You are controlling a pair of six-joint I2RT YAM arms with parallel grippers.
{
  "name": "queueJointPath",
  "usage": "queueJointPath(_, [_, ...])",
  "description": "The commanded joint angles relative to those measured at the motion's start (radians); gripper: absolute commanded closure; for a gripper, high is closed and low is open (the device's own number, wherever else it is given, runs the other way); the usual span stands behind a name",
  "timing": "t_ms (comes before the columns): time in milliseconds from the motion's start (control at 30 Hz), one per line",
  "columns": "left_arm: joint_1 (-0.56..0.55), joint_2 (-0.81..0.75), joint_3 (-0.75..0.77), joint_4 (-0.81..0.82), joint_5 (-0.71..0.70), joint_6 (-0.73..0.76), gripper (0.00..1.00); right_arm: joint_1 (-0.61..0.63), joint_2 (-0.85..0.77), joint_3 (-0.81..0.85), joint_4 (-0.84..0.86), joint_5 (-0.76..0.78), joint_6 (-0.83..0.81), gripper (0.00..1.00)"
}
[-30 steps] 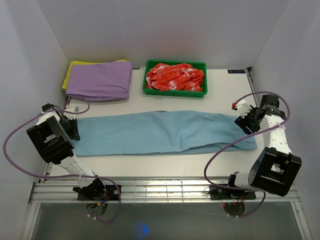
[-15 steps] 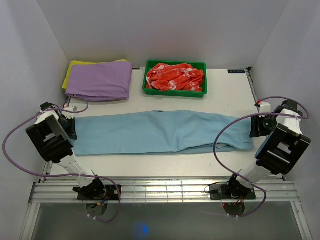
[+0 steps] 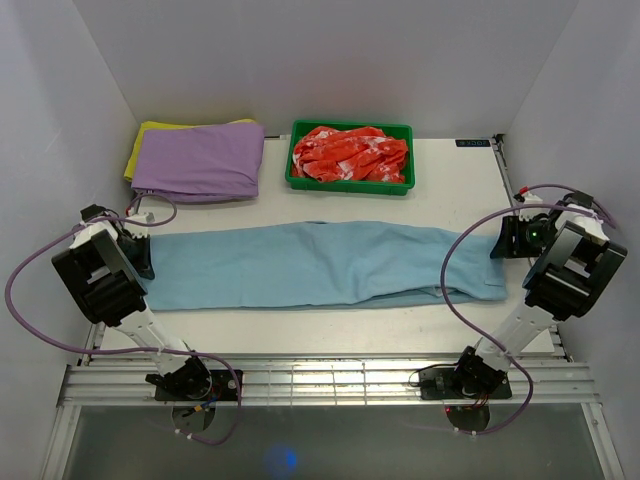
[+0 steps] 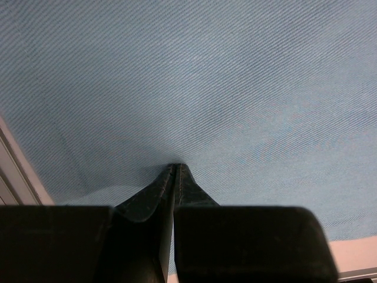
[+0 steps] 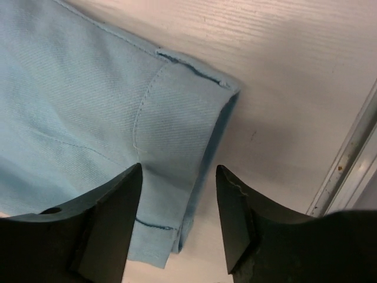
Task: Fold and stack the trousers
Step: Fold the trousers
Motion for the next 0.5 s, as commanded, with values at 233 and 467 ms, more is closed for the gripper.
queueJointPath(233, [0.021,0.094,-0.023,0.081,-0.143,0.028,0.84,0.001,0.064,0.111,-0.116,-0.131,-0.003,0.70])
queueJointPath(467, [0.023,0.103,-0.012,0.081,-0.155,0.031,0.87,0.013,0.056,0.168,-0.087,-0.038,0.003,0.92])
